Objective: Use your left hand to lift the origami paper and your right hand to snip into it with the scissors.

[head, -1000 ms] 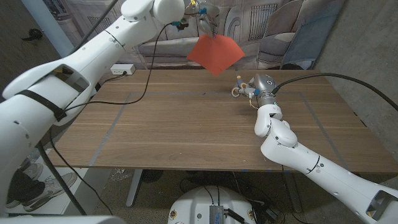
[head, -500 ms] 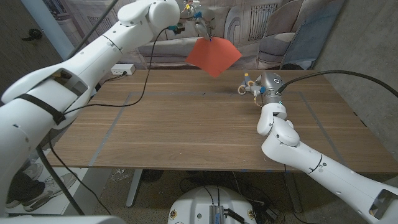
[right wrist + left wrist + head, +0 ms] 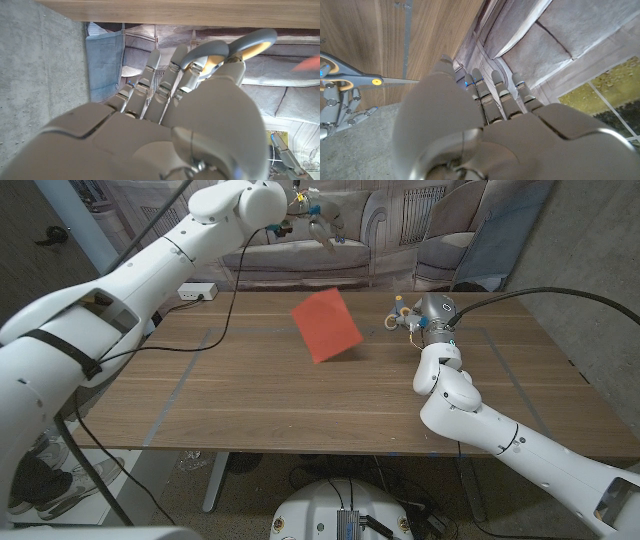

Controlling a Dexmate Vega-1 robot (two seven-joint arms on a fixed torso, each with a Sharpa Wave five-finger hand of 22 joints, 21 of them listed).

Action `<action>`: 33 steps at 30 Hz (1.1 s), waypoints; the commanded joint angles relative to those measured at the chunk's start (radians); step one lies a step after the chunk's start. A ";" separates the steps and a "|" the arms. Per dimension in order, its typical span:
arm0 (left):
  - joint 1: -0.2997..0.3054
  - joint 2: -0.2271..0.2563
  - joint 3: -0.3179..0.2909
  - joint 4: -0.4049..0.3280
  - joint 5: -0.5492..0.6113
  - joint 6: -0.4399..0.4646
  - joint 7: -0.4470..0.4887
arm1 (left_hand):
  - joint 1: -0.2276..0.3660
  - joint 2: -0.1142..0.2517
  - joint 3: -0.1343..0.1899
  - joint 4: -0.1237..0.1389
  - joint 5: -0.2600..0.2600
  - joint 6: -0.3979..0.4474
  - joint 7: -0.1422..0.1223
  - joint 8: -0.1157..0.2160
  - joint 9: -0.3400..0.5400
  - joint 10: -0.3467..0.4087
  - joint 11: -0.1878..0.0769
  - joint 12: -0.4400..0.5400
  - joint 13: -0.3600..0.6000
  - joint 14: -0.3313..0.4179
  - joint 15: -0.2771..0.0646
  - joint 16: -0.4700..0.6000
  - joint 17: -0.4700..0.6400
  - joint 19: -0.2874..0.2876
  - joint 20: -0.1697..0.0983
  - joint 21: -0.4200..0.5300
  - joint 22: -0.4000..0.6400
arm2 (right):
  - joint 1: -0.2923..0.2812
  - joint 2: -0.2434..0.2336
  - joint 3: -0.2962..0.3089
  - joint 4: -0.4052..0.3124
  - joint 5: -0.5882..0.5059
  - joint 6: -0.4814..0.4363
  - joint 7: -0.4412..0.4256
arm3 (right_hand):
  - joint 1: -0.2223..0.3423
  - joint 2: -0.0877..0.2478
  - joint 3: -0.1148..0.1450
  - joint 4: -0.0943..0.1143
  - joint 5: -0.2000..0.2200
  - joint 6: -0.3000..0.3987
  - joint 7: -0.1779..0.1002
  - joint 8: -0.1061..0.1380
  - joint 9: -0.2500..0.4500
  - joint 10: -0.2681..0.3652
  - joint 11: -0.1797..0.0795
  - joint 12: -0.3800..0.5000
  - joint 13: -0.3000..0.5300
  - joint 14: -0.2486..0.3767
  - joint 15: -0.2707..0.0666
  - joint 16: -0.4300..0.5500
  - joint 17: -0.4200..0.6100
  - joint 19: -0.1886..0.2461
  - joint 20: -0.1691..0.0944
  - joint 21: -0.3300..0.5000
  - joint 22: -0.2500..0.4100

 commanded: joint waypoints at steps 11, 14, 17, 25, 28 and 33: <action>0.049 0.031 -0.033 0.027 0.045 -0.050 0.143 | -0.034 0.014 -0.028 0.021 0.021 -0.157 0.009 -0.001 0.002 -0.162 0.032 0.005 -0.045 -0.113 -0.042 0.005 -0.073 -0.034 0.006 -0.010 0.001 | 0.077 0.013 -0.077 0.003 0.035 -0.096 -0.019 | 0.075 0.086 -0.009 0.004 -0.003 0.004 -0.006 0.007 0.005 0.023 -0.015 0.004 0.004 0.011 -0.160 -0.002 0.002 0.007 0.001 0.004 0.002; 0.060 0.040 -0.042 0.033 0.044 -0.073 0.188 | -0.036 0.017 -0.029 0.023 0.022 -0.151 0.008 0.003 0.002 -0.163 0.033 0.007 -0.047 -0.113 -0.041 0.007 -0.076 -0.034 0.007 -0.010 0.001 | 0.090 0.015 -0.090 0.001 0.037 -0.123 -0.025 | 0.075 0.086 -0.010 0.005 -0.003 0.004 -0.006 0.007 0.006 0.023 -0.015 0.004 0.003 0.011 -0.160 -0.003 0.002 0.006 0.001 0.004 0.002; 0.076 0.048 -0.053 0.040 0.043 -0.093 0.238 | -0.041 0.021 -0.030 0.027 0.022 -0.146 0.007 0.008 0.002 -0.166 0.036 0.009 -0.050 -0.119 -0.041 0.007 -0.079 -0.035 0.004 -0.010 0.001 | 0.102 0.025 -0.108 -0.006 0.036 -0.164 -0.041 | 0.074 0.086 -0.010 0.005 -0.003 0.004 -0.006 0.007 0.006 0.023 -0.015 0.003 0.003 0.011 -0.160 -0.003 0.002 0.007 0.001 0.004 0.002; 0.091 0.049 -0.064 0.100 0.009 -0.168 0.307 | -0.070 0.039 -0.039 0.051 0.022 -0.157 0.010 0.010 0.002 -0.187 0.039 0.011 -0.062 -0.137 -0.033 0.010 -0.093 -0.039 -0.001 -0.010 0.002 | 0.107 0.086 -0.137 0.009 -0.047 -0.222 -0.010 | 0.074 0.086 -0.011 0.006 -0.005 0.004 -0.007 0.008 0.006 0.024 -0.015 0.003 0.003 0.011 -0.160 -0.004 0.002 0.007 0.000 0.004 0.002; 0.078 0.038 -0.045 0.149 0.009 -0.203 0.311 | -0.075 0.040 -0.041 0.054 0.022 -0.158 0.013 0.010 0.001 -0.186 0.043 0.013 -0.064 -0.140 -0.033 0.011 -0.095 -0.041 -0.002 -0.011 0.002 | 0.099 0.120 -0.131 0.037 -0.066 -0.222 0.002 | 0.074 0.087 -0.011 0.006 -0.005 0.004 -0.007 0.008 0.007 0.024 -0.015 0.003 0.003 0.011 -0.161 -0.004 0.002 0.008 0.000 0.004 0.002; 0.069 0.020 -0.028 0.195 0.024 -0.205 0.334 | -0.080 0.043 -0.044 0.058 0.022 -0.157 0.017 0.012 0.001 -0.189 0.048 0.014 -0.068 -0.146 -0.028 0.011 -0.100 -0.043 -0.001 -0.011 0.002 | 0.131 0.120 -0.144 0.055 -0.038 -0.222 0.017 | 0.074 0.087 -0.011 0.006 -0.006 0.004 -0.007 0.009 0.007 0.025 -0.015 0.003 0.003 0.011 -0.161 -0.004 0.002 0.008 0.000 0.004 0.002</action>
